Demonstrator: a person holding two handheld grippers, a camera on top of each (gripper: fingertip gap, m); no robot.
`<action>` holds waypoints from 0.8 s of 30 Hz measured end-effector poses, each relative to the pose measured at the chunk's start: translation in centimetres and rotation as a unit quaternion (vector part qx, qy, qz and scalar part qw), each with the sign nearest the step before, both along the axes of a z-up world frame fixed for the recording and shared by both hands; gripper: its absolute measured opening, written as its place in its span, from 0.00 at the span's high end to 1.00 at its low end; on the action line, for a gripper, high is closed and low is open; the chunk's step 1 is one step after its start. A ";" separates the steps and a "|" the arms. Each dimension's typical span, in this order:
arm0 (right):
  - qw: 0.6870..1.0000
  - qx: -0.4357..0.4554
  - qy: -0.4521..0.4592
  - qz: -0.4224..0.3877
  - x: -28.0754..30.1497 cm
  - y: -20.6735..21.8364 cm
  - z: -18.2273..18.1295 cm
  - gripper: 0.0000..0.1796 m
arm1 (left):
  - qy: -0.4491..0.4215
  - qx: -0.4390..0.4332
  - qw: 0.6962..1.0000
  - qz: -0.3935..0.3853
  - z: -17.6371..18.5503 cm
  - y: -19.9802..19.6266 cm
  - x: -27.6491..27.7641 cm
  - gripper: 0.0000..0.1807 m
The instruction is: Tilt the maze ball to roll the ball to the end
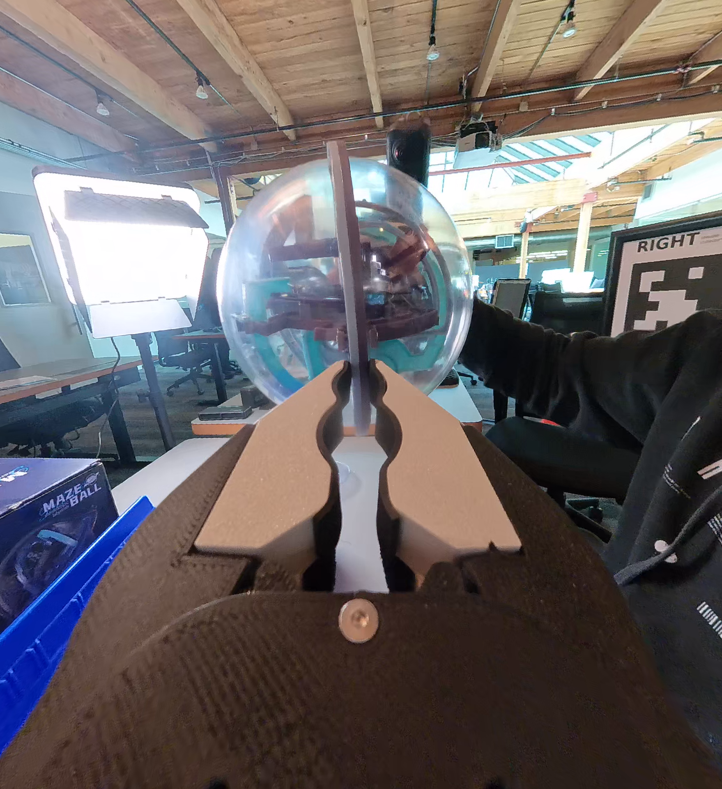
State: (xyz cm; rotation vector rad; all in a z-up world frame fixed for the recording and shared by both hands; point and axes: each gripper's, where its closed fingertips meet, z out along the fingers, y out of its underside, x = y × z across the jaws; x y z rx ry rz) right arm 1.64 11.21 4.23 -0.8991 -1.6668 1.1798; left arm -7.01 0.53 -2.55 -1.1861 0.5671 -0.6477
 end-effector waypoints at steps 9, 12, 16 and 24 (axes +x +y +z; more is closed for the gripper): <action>1.000 -0.017 0.020 -0.005 -0.2 0.8 -0.8 0.97 | -0.008 0.000 1.000 0.001 0.4 0.1 -0.3 0.96; 1.000 -0.018 0.023 -0.010 -0.4 1.0 -0.7 0.97 | -0.007 -0.001 1.000 0.004 0.7 0.1 -0.4 0.96; 0.999 -0.027 0.031 -0.006 -0.4 0.8 -0.2 0.97 | -0.010 0.001 1.000 0.004 1.0 0.0 -0.4 0.96; 0.999 -0.025 0.036 -0.009 -0.7 0.6 0.0 0.97 | -0.014 0.014 1.000 0.012 2.4 -0.4 -1.0 0.96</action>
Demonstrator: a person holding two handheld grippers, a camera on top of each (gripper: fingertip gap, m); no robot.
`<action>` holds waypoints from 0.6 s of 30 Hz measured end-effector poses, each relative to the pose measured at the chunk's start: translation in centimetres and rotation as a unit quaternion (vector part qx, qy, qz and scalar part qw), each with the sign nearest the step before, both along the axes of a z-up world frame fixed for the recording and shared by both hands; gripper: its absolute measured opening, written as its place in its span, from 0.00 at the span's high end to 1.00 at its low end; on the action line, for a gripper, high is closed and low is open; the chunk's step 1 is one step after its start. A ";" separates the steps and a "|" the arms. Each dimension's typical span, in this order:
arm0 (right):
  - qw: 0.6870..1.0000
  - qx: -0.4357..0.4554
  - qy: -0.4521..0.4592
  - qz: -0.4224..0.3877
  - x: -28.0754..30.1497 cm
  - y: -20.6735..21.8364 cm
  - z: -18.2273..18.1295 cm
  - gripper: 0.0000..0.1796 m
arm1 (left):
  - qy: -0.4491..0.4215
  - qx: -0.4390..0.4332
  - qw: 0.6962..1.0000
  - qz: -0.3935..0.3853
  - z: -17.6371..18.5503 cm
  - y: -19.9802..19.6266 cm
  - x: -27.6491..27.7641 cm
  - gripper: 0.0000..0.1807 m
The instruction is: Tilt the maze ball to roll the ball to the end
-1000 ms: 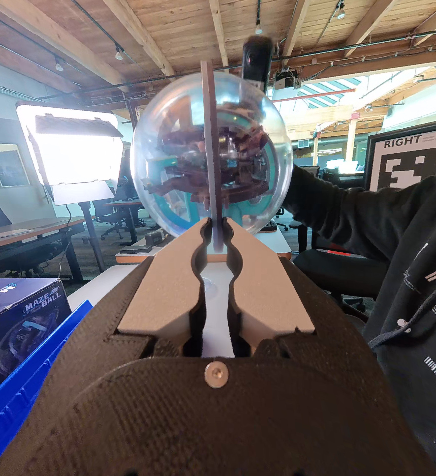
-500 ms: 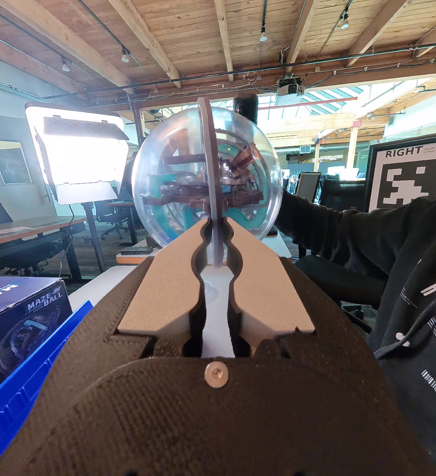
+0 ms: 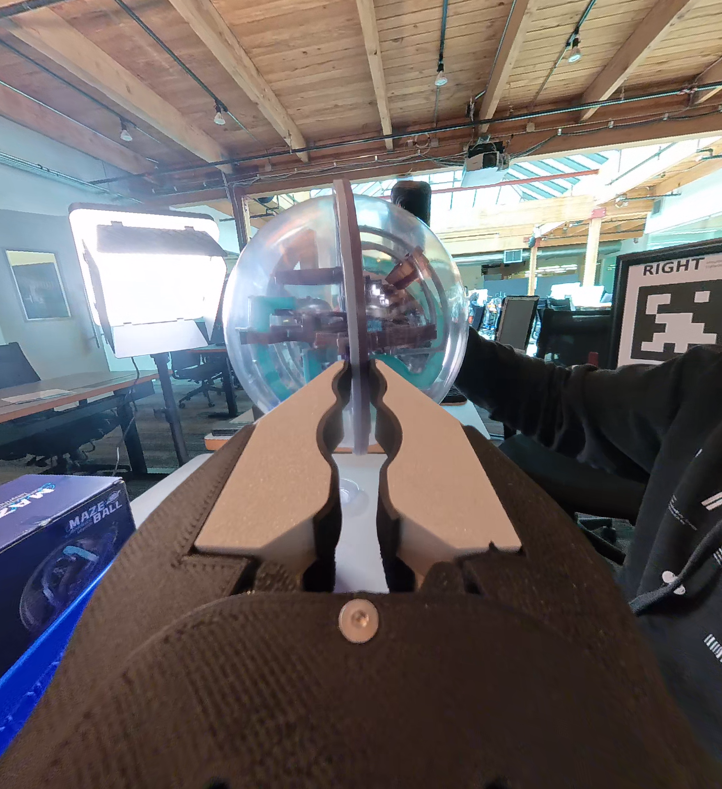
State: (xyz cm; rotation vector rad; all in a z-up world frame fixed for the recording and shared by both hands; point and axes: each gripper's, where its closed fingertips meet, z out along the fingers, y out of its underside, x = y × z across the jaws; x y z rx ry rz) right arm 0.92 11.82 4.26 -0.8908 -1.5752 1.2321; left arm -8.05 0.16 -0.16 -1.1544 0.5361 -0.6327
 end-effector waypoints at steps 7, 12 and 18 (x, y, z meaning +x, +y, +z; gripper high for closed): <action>0.998 -0.054 0.029 0.019 0.1 -0.2 -0.4 0.97 | -0.003 0.013 1.000 0.009 1.7 -0.4 -0.5 0.96; 0.993 -0.106 0.045 0.025 0.2 0.1 -2.3 0.97 | -0.013 -0.002 1.000 0.007 1.6 -0.2 -0.6 0.96; 0.989 -0.143 0.035 0.020 0.5 0.3 -6.2 0.97 | -0.025 -0.031 0.999 0.002 -0.1 0.6 -1.0 0.96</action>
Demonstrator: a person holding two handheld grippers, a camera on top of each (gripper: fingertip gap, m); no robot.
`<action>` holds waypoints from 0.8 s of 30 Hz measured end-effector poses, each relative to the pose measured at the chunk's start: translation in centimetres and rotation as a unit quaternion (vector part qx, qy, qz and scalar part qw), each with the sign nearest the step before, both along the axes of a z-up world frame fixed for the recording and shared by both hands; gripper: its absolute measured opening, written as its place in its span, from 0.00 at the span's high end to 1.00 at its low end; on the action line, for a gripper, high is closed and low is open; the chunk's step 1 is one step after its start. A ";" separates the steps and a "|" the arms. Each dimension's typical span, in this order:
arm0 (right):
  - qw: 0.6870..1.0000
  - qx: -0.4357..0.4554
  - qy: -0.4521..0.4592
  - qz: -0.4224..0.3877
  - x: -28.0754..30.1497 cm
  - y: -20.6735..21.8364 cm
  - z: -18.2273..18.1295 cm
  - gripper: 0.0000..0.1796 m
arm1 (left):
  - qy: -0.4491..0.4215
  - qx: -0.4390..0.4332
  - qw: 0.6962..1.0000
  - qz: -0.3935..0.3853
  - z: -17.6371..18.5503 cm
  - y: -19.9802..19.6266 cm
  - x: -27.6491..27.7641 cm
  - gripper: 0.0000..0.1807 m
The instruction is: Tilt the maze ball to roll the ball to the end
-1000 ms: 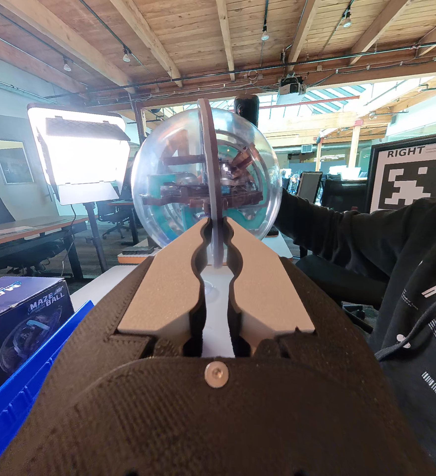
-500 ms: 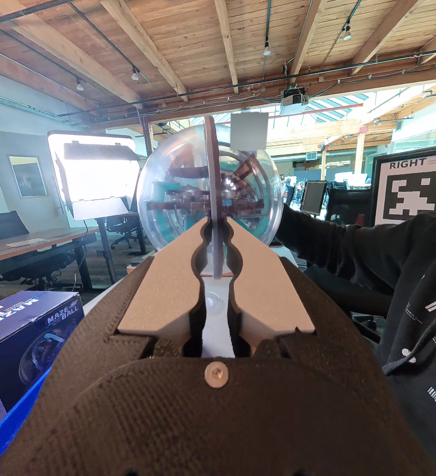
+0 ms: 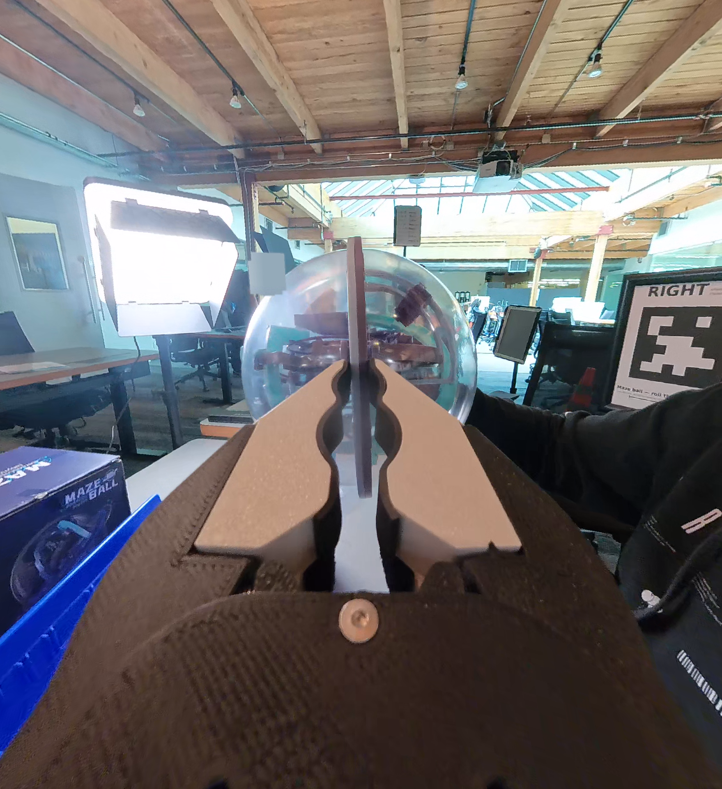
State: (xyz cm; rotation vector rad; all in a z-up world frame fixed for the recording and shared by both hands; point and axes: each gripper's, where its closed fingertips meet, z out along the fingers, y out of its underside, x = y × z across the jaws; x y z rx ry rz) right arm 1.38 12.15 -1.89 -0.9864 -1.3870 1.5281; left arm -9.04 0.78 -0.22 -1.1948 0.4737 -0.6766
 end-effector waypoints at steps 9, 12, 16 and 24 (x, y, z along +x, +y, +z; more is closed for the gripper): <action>0.999 -0.045 -0.006 0.005 0.9 0.0 -3.6 0.97 | -0.013 -0.024 1.000 -0.012 -1.8 1.0 0.2 0.96; 0.999 -0.053 -0.006 0.004 1.2 0.2 -4.1 0.97 | -0.012 -0.027 0.999 -0.014 -2.1 1.2 0.5 0.96; 0.998 -0.058 -0.008 0.002 1.4 0.3 -4.7 0.97 | -0.012 -0.029 0.999 -0.017 -2.4 1.5 0.8 0.96; 0.995 -0.099 -0.016 0.013 1.5 -0.4 -7.2 0.97 | 0.006 -0.038 0.999 -0.007 -1.7 1.8 1.3 0.96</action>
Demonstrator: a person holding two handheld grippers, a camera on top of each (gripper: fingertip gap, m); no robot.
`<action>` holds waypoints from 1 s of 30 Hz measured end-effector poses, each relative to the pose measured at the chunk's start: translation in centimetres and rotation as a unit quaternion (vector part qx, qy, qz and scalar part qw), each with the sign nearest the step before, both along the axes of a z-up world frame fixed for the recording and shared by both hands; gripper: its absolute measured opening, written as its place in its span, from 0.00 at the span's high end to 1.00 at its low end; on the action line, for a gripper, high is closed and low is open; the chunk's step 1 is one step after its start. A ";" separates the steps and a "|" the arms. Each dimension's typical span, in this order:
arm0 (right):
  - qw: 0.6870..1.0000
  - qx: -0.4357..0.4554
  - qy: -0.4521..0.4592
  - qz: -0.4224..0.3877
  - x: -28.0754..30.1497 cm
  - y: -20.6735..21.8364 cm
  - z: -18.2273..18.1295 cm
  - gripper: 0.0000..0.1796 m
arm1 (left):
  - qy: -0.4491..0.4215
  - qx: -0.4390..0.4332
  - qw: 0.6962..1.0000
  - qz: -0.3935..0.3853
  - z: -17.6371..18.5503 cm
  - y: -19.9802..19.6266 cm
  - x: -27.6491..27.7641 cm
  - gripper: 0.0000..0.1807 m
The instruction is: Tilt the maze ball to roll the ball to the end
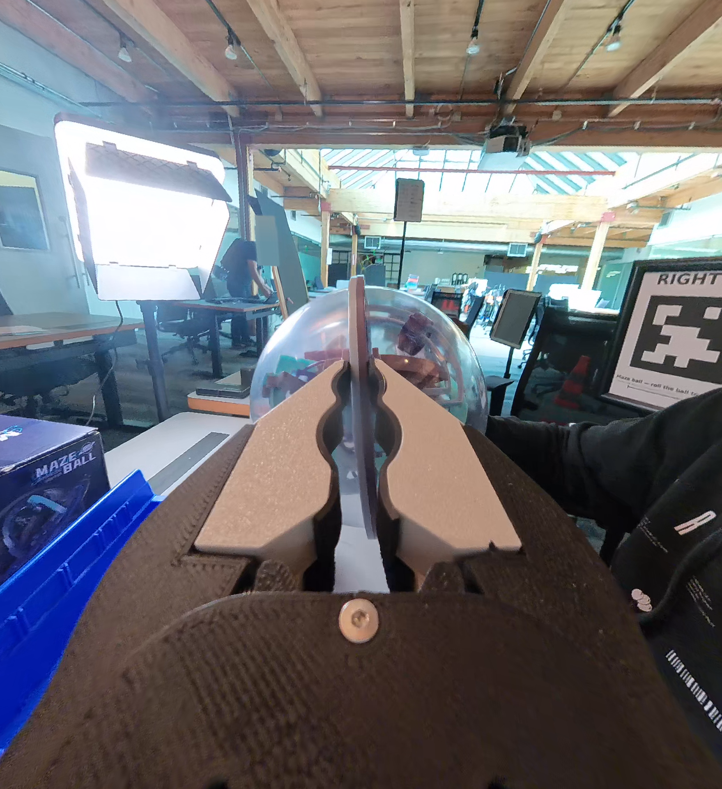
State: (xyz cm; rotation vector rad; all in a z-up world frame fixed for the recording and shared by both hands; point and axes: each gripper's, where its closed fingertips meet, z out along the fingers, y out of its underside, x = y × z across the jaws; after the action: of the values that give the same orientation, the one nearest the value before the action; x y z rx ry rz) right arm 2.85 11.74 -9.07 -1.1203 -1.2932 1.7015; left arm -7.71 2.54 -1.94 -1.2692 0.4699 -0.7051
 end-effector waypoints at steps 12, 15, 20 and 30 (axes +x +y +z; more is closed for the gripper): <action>0.993 -0.073 -0.085 0.042 0.9 -3.0 -8.5 0.97 | 0.020 -0.091 0.996 -0.012 -4.2 0.9 1.5 0.96; 0.988 -0.076 -0.121 0.057 1.4 -4.3 -10.3 0.97 | 0.010 -0.113 0.993 -0.020 -5.4 1.2 1.9 0.96; 0.972 -0.092 -0.197 0.090 2.5 -6.6 -13.8 0.97 | -0.011 -0.161 0.986 -0.039 -8.1 1.3 2.8 0.96; 0.932 -0.034 -0.337 0.126 3.2 -9.4 -20.1 1.00 | -0.015 -0.246 0.968 -0.038 -14.5 2.2 3.3 0.96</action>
State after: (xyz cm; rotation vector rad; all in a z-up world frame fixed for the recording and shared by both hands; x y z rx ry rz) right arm 6.09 2.32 -29.19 -1.7359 -1.8681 1.6007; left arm -4.42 4.78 -16.40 -1.7077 0.3270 -0.9415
